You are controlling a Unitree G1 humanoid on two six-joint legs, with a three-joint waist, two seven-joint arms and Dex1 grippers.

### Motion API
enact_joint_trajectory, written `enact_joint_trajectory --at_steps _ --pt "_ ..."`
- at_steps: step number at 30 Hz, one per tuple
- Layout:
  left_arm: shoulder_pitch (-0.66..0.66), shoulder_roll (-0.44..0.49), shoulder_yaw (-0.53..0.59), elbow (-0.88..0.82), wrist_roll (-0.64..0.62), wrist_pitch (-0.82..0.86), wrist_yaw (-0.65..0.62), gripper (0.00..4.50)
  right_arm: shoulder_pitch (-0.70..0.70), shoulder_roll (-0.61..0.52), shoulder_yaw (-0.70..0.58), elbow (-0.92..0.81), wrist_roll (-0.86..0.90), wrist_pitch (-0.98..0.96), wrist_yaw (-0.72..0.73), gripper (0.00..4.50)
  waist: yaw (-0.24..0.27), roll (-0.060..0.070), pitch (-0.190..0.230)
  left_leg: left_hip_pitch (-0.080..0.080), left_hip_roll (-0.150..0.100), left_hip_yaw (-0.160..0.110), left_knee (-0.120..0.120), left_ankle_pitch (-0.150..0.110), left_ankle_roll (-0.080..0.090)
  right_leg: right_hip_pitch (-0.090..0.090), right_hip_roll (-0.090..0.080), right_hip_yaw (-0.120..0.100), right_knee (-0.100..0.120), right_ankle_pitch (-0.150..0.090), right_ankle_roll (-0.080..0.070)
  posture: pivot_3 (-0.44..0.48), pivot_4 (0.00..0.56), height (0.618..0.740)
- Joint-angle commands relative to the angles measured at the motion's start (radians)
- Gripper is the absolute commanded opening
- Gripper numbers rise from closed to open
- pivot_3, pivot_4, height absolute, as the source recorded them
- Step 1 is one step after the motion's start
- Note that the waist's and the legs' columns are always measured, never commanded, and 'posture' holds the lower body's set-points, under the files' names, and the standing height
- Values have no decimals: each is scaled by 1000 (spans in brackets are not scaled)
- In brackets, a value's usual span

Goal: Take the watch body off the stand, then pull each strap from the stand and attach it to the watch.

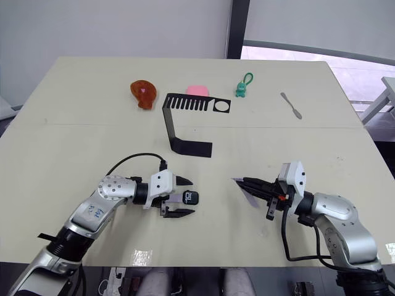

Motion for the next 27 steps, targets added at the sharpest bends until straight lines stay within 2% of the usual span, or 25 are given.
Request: enact_joint_trajectory --at_steps 1,8,11,15,16,23,27 --pt "18 2 -16 18 9 1 -19 4475 -2 6 0 -31 5 2 -5 0 0 0 0 0 0 0 0 0 0 0 0 0 0 0 0 0 150 740" --pt "16 -1 -22 17 12 16 -19 4475 1 11 0 -25 -1 2 1 0 0 0 0 0 0 0 0 0 0 0 0 0 0 0 0 0 150 740" --pt "16 -4 -26 23 14 23 -19 3666 2 13 0 -24 -3 2 2 0 0 0 0 0 0 0 0 0 0 0 0 0 0 0 0 0 150 740" --pt "19 -12 -31 55 25 35 -7 1824 3 16 1 -28 -4 6 0 0 0 0 0 0 0 0 0 0 0 0 0 0 1 0 0 0 150 740" --pt "21 -13 -32 67 30 32 -3 1604 4 17 2 -29 -3 7 -1 0 0 0 -1 0 0 0 0 0 0 0 0 0 1 0 0 0 150 740" --pt "33 -15 -32 99 38 21 5 1607 11 19 1 -43 0 18 -6 0 0 0 -2 4 0 0 1 0 0 4 0 0 1 0 0 0 150 740" --pt "33 -11 -24 88 30 14 0 1607 15 17 -3 -49 2 19 -5 0 0 0 -2 14 0 0 -3 -1 0 14 0 0 -3 0 0 0 150 740"
